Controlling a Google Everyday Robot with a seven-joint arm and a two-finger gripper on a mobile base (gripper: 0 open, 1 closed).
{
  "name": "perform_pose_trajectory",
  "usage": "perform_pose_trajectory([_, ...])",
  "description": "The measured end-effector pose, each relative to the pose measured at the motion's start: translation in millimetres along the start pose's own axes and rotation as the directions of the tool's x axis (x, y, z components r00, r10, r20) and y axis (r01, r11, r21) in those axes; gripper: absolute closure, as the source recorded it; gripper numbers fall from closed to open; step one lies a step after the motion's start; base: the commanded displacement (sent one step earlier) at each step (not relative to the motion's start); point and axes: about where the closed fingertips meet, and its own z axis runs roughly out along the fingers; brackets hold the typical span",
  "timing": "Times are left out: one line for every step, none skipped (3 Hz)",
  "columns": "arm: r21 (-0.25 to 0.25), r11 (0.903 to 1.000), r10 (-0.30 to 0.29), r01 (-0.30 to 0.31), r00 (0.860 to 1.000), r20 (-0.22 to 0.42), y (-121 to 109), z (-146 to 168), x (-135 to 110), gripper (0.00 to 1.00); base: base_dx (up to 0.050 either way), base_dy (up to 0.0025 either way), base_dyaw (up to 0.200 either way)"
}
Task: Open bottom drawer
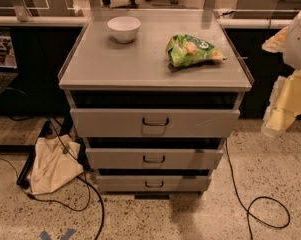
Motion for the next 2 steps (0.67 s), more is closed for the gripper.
perform_pose_trajectory([0.023,0.9958,0.086,-0.088,0.992,0.094,6.1,19.2,-2.2,0.00,0.000,0.00000,0.000])
perform_pose_trajectory([-0.012,0.9791,0.201,-0.203,0.958,0.207,23.6,63.0,-3.9,0.00,0.000,0.00000,0.000])
